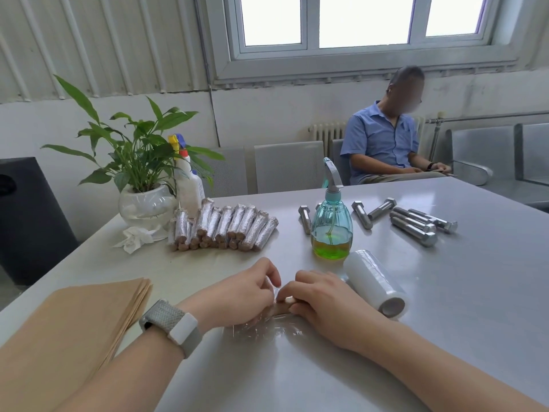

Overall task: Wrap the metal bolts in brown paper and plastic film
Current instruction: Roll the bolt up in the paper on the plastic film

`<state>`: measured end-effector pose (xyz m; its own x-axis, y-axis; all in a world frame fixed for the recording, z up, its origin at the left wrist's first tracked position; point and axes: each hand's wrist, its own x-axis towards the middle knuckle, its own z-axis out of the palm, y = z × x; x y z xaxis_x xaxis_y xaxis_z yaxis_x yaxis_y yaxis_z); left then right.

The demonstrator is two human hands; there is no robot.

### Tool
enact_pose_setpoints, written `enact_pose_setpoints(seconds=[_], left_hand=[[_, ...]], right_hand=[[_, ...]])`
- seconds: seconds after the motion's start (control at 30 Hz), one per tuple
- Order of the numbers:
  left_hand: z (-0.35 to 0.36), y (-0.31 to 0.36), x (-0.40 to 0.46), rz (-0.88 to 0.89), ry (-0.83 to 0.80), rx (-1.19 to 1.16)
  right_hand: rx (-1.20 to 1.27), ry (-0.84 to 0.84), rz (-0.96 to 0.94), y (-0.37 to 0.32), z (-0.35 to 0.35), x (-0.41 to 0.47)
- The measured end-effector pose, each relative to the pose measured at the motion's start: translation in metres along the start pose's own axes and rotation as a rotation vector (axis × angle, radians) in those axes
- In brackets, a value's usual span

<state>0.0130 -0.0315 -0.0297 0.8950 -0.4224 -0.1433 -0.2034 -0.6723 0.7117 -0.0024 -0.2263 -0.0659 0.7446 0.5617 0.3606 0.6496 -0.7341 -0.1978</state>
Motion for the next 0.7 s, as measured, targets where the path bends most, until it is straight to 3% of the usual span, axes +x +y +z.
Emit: enact_pose_setpoints(seconds=[0.13, 0.4, 0.7], left_hand=[[0.001, -0.002, -0.016, 0.087, 0.107, -0.058], [0.016, -0.002, -0.011, 0.093, 0.244, 0.245], [0.013, 0.007, -0.001, 0.047, 0.151, 0.359]], right_hand=[[0.015, 0.01, 0.003, 0.0, 0.0, 0.0], [0.018, 0.005, 0.016, 0.0, 0.0, 0.001], [-0.099, 0.028, -0.02, -0.013, 0.002, 0.01]])
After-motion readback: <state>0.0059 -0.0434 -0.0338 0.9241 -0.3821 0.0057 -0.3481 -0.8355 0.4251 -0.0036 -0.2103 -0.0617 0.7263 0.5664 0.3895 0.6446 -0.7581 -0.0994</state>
